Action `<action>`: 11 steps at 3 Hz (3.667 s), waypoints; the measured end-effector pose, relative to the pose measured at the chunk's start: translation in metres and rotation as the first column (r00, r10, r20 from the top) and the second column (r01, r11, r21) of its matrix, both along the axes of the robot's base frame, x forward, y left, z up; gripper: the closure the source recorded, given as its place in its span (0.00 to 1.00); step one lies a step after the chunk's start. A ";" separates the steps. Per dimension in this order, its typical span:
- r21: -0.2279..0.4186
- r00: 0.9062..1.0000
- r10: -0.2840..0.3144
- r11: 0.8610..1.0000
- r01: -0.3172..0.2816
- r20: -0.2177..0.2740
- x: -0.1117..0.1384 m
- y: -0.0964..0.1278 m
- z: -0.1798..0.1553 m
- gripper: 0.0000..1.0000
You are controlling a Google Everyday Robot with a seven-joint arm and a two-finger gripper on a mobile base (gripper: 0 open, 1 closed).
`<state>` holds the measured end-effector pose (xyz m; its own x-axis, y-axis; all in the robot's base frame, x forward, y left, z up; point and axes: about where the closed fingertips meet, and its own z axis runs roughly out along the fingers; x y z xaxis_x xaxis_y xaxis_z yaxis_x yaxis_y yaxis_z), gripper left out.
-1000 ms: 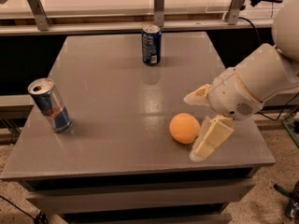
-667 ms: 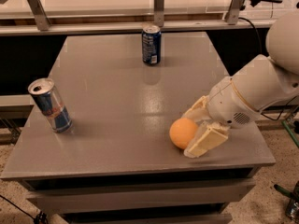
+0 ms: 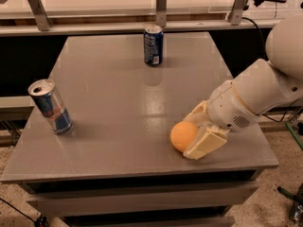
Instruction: Move orange near pepsi can
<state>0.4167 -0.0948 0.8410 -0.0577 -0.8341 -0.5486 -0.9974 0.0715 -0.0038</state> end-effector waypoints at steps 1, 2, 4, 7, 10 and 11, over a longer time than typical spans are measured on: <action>-0.001 1.000 0.003 1.000 -0.003 0.000 -0.001 0.001 0.000 1.00; -0.007 0.998 -0.017 1.000 0.018 0.063 0.018 -0.007 0.021 1.00; -0.007 0.973 -0.084 0.996 0.087 0.214 0.070 -0.026 0.082 1.00; 0.052 0.969 -0.088 0.996 0.079 0.231 0.101 -0.028 0.083 1.00; 0.201 0.931 -0.170 0.974 0.108 0.323 0.224 -0.030 0.092 1.00; 0.238 0.929 -0.193 0.964 0.119 0.317 0.255 -0.023 0.078 1.00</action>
Offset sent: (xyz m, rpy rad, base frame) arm 0.0605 -0.0302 0.0684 -0.0208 -0.1970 -0.0690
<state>0.6716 -0.1179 0.9193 0.0403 -0.6920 -0.7207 -0.9165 0.2618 -0.3026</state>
